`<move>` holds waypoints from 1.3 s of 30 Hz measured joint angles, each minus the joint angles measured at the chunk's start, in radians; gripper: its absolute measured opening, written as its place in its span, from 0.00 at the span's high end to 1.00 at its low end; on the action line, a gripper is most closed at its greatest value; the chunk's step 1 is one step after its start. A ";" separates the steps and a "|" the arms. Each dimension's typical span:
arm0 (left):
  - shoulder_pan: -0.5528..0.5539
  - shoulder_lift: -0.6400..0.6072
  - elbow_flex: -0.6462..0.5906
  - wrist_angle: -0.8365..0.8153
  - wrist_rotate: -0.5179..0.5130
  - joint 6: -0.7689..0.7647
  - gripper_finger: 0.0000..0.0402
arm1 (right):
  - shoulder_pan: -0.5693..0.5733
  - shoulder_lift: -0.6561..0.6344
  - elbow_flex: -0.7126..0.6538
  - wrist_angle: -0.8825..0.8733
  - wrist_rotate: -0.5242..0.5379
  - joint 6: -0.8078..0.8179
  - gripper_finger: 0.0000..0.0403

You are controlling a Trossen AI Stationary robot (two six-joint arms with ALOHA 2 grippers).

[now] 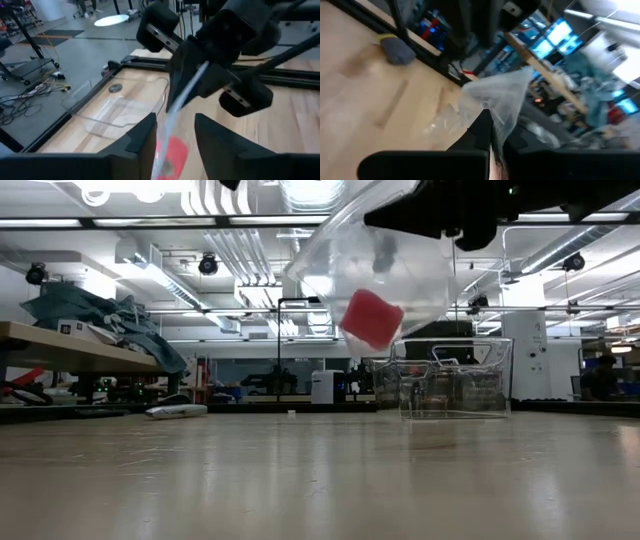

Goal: Roll bandage
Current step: Close the transparent zip bag

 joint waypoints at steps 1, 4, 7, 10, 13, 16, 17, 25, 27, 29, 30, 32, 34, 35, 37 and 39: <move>0.003 0.000 0.000 0.017 0.000 0.009 0.69 | -0.002 -0.005 0.000 0.003 -0.011 0.002 1.00; 0.021 0.015 -0.002 0.109 0.002 0.051 0.64 | 0.000 -0.016 0.000 0.005 -0.019 -0.013 1.00; 0.041 0.038 -0.002 0.186 0.029 0.118 0.61 | 0.000 -0.016 0.000 0.005 -0.020 -0.019 1.00; 0.055 0.061 -0.003 0.219 0.082 0.170 0.60 | 0.000 -0.016 0.000 0.005 -0.019 -0.020 1.00; 0.059 0.077 -0.003 0.223 0.089 0.174 0.59 | 0.000 -0.016 0.000 0.004 -0.019 -0.020 1.00; 0.060 0.084 -0.003 0.224 0.089 0.171 0.60 | 0.000 -0.016 0.000 0.004 -0.019 -0.023 1.00; 0.060 0.086 -0.003 0.225 0.089 0.169 0.61 | 0.000 -0.016 0.000 0.004 -0.019 -0.024 1.00; 0.076 0.110 -0.008 0.227 0.089 0.138 0.70 | 0.000 -0.016 0.000 0.005 -0.019 -0.036 1.00; 0.077 0.111 -0.008 0.234 0.089 0.138 0.72 | 0.000 -0.016 0.000 0.004 -0.019 -0.036 1.00; 0.076 0.111 -0.008 0.256 0.089 0.145 0.74 | 0.000 -0.016 0.000 0.005 -0.019 -0.035 1.00; 0.076 0.111 -0.008 0.267 0.089 0.154 0.76 | 0.000 -0.016 0.000 0.004 -0.019 -0.035 1.00; 0.076 0.111 -0.008 0.273 0.089 0.186 0.80 | 0.000 -0.016 0.000 0.004 -0.019 -0.035 1.00; 0.076 0.111 -0.008 0.275 0.089 0.209 0.90 | 0.000 -0.015 0.000 0.003 -0.019 -0.035 1.00; 0.076 0.111 -0.008 0.275 0.089 0.211 0.95 | 0.000 -0.015 0.000 0.002 -0.019 -0.035 1.00; 0.076 0.111 -0.008 0.277 0.089 0.206 0.97 | 0.000 -0.015 0.000 -0.001 -0.018 -0.033 1.00; 0.076 0.111 -0.008 0.286 0.089 0.197 0.93 | 0.000 -0.015 0.000 -0.003 -0.018 -0.033 1.00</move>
